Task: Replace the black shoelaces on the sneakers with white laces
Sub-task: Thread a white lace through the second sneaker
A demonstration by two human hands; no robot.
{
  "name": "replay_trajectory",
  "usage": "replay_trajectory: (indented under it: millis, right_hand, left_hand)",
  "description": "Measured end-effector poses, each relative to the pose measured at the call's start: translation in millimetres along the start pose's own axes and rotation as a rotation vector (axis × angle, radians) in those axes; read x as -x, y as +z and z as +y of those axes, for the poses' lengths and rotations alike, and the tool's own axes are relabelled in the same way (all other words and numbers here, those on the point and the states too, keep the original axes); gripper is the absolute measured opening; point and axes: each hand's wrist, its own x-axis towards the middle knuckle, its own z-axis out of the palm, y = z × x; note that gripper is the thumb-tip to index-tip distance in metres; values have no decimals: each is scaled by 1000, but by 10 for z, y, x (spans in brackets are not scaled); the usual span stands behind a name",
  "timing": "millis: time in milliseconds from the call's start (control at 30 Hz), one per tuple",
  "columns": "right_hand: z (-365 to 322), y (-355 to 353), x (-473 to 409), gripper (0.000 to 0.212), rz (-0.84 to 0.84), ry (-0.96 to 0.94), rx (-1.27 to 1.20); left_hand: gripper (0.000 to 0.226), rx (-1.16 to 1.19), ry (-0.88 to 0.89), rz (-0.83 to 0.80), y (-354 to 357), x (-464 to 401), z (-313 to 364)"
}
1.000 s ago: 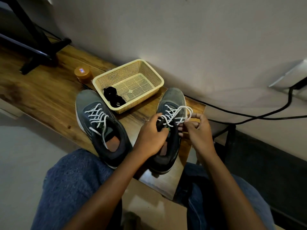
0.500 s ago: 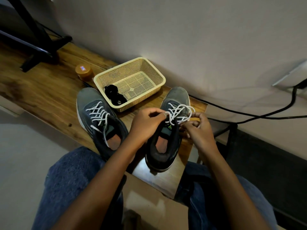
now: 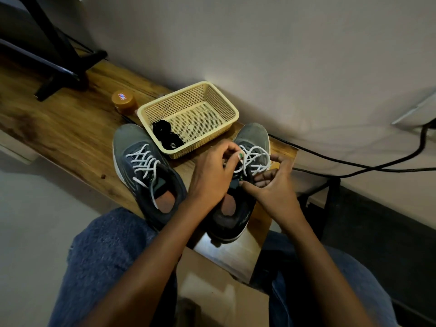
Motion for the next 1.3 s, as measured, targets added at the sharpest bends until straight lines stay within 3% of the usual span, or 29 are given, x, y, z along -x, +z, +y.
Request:
replay_trajectory:
  millis: [133,233,400,500,667,800,933,1133,1300]
  right_hand:
    - [-2,-6,2,72,6,-17,9]
    - [-14,-12,3,71,-3,-11,-4]
    - [-10,-1,-1,73,21,9,-6]
    - [2,3,-13,71,23,11,-13]
    - [9,-4,-12,70,8,18,-15]
    - [13,-2,-21,70,13,18,2]
    - [7,5,-19,69,15,28,-12]
    - [-19,-2,-6,66,11,24,3]
    - [-23,-3,-6,64,11,25,-12]
  left_hand:
    - [14,-57,-120,-119,-103,-77,-87]
    - [19,-91,-178,-119,-108,-82,-84]
    - [24,-92,-92,57,-106,-75,-41]
    - [23,-193,-8,53,-103,-42,1]
    - [18,-150,-214,-112,-109,-69,-80]
    - [13,-146,-190,-32,-125,-75,-86]
    - [24,-204,-116,82,-141,-119,-90]
    - [7,-118,-195,-137,-121,-84,-170]
    - [12,-117,-174,67,-163,-82,-39]
